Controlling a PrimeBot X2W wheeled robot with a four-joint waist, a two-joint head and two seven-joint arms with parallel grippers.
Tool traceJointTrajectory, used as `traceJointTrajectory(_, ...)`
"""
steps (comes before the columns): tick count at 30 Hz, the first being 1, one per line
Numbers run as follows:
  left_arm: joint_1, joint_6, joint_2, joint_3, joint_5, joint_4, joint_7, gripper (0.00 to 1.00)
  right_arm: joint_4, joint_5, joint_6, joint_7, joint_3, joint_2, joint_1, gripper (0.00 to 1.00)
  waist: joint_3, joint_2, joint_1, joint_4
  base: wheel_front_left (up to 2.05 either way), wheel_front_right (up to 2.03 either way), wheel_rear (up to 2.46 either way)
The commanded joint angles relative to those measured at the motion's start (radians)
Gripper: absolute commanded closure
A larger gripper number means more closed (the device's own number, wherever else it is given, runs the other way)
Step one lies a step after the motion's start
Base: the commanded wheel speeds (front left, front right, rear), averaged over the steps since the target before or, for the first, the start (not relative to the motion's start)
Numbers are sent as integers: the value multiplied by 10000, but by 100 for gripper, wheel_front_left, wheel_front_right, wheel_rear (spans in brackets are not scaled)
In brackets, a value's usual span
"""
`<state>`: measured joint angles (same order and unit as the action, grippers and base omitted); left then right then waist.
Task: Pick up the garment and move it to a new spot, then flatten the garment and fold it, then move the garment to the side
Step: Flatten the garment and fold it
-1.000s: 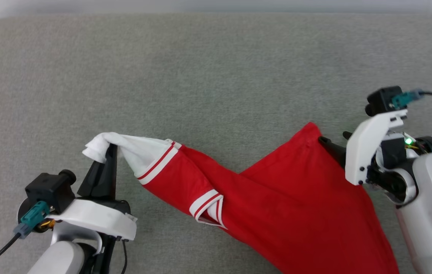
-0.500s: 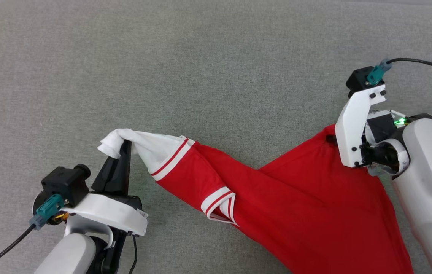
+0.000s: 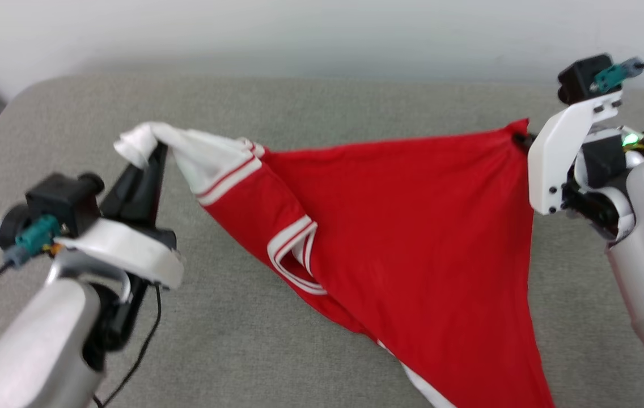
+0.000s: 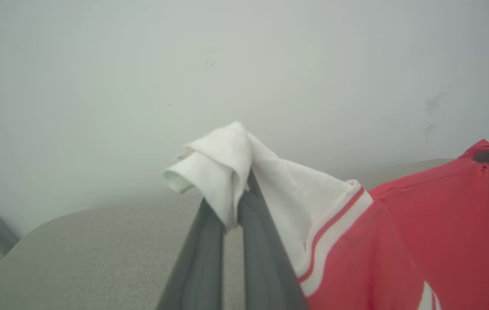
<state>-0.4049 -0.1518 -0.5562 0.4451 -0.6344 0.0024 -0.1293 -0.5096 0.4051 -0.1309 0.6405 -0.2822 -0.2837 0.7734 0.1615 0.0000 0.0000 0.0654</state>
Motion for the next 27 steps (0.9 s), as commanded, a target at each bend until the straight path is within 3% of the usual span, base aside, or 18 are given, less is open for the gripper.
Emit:
traceJointTrajectory(1,-474,129,-114,-19,117,96,123,100,74,-136,4,-194,182,49,226,100,-520,0,0,-373,0,0,0)
traceJointTrajectory(7,-2420,659,-185,-54,270,883,483,100,72,-759,4,-749,851,271,987,100,-786,0,0,-867,0,0,0)
traceJointTrajectory(11,-3867,1023,67,22,292,1811,745,100,-68,-1162,4,-1103,1298,397,1677,100,-520,0,0,-1046,0,0,0)
traceJointTrajectory(18,-6882,1586,541,-46,468,3895,730,100,-399,-1930,5,-1878,2202,681,3424,100,770,0,0,-1192,0,0,0)
traceJointTrajectory(27,-10643,1832,655,-276,1064,5811,111,100,-865,-2917,5,-3393,3246,1074,6188,100,2851,0,0,-1360,0,0,0)
